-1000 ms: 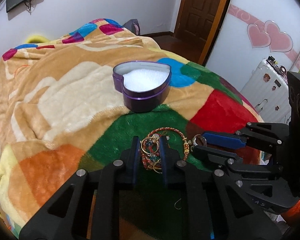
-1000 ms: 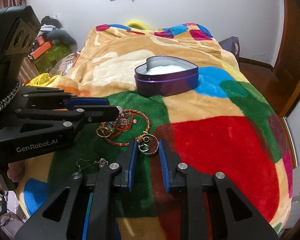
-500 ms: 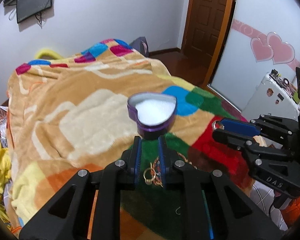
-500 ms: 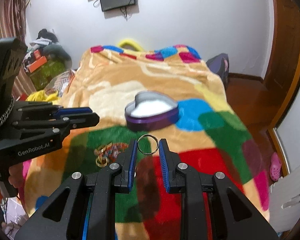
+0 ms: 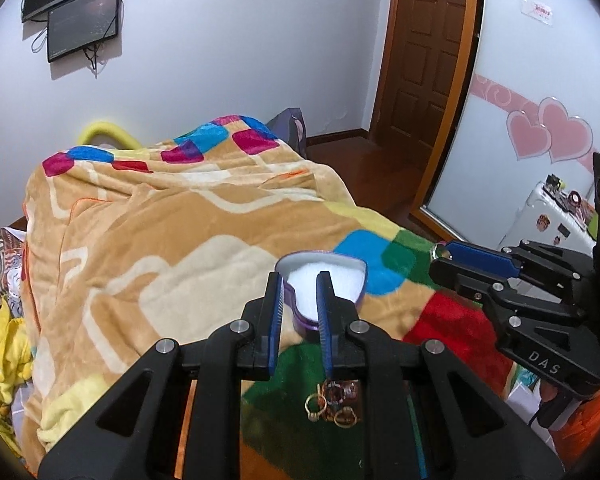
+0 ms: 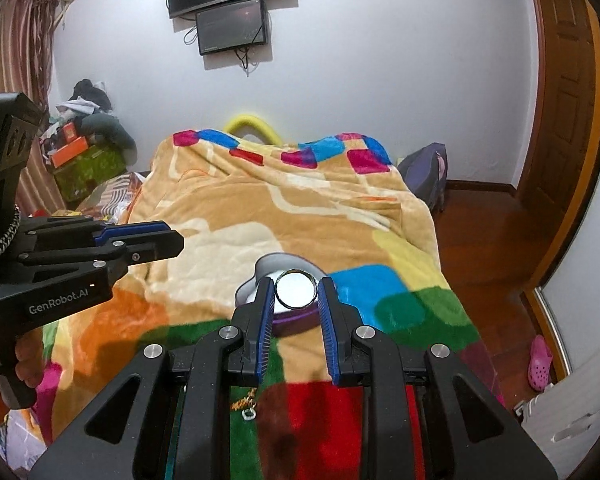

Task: Organize jewelry
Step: 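Carry the silver ring with the right tool into the heart tin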

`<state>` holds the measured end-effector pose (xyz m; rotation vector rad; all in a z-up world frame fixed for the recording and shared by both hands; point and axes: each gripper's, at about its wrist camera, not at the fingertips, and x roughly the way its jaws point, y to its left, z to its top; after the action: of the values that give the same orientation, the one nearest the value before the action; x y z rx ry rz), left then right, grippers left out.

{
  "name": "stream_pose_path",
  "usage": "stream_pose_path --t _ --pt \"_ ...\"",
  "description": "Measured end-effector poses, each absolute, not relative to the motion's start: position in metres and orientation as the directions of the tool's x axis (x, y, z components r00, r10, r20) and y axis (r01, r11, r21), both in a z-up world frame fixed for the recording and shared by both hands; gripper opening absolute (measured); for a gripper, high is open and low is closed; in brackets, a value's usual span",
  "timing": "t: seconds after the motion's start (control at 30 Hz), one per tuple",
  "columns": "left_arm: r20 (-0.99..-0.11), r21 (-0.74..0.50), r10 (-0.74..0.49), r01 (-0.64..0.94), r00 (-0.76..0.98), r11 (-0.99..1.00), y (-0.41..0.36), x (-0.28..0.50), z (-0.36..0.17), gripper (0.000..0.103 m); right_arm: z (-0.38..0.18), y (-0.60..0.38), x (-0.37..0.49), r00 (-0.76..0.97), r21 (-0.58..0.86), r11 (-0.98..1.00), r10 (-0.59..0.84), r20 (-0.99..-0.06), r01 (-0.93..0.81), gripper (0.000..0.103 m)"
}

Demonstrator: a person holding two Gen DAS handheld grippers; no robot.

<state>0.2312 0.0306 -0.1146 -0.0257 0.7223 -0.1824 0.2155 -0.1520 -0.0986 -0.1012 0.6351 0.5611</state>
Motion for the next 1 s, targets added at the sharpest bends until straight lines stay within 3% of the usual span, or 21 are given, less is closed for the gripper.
stream_pose_path --t 0.7,1.0 --pt "-0.708 -0.168 -0.246 0.18 0.662 0.969 0.038 0.281 -0.15 0.016 -0.128 -0.144 0.262 0.621 0.09 0.847 0.452 -0.64 -0.524 0.02" --pt "-0.735 -0.143 -0.262 0.235 0.625 0.961 0.024 0.286 -0.165 0.016 -0.133 -0.141 0.269 0.598 0.099 0.843 0.453 -0.661 -0.529 0.02"
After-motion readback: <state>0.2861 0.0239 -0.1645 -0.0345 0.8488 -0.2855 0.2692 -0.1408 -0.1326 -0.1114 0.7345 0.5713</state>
